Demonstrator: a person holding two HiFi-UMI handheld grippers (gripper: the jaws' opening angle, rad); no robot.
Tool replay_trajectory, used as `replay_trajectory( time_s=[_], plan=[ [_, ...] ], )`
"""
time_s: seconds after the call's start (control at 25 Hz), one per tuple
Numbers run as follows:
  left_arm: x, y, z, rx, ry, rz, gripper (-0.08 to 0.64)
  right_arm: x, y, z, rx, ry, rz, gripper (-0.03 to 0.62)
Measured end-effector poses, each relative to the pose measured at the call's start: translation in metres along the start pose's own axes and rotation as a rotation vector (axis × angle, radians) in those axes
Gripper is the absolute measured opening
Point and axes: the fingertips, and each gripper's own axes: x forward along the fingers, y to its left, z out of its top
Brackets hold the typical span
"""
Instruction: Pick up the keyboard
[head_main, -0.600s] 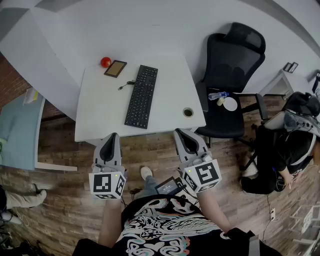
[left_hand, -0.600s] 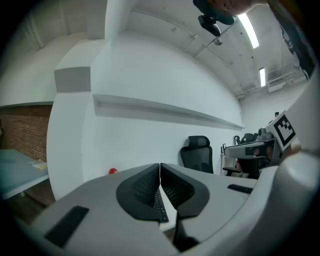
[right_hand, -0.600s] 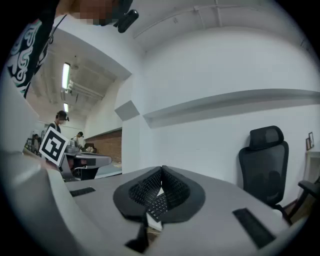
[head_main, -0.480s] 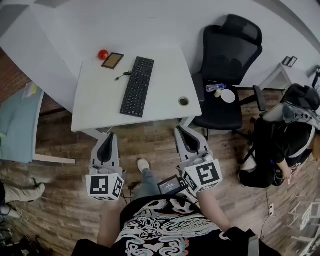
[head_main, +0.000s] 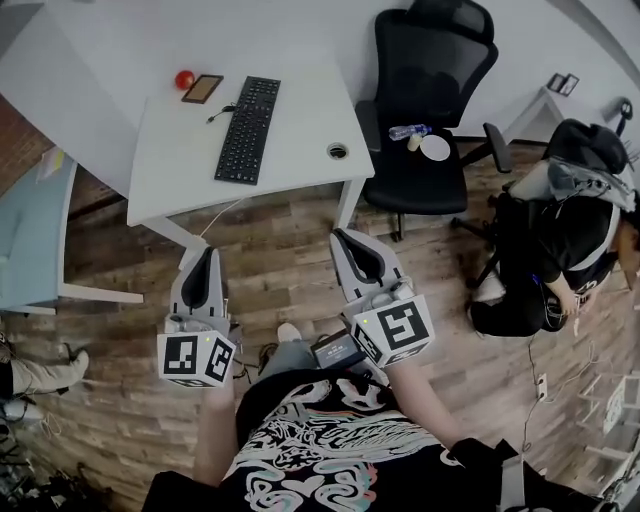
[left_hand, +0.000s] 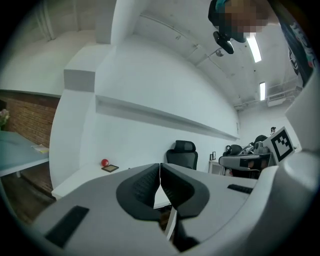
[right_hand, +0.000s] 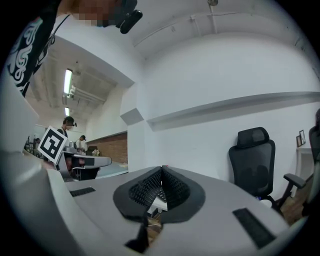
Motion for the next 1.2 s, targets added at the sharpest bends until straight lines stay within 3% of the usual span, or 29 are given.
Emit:
replay_trajectory(
  time_s=[0.32, 0.8, 1.2],
  plan=[
    [-0.002, -0.005, 0.01, 0.033, -0.019, 0.046, 0.02, -0.01, -0.01, -0.002, 0.069, -0.004, 0.002, 0.029],
    [-0.006, 0.015, 0.004, 0.023, -0.005, 0.105, 0.02, 0.003, -0.015, -0.005, 0.041, 0.021, -0.01, 0.029],
    [0.048, 0.049, -0.003, 0.019, 0.021, 0.081, 0.02, 0.058, -0.031, -0.012, 0.023, 0.047, -0.035, 0.029]
  ],
)
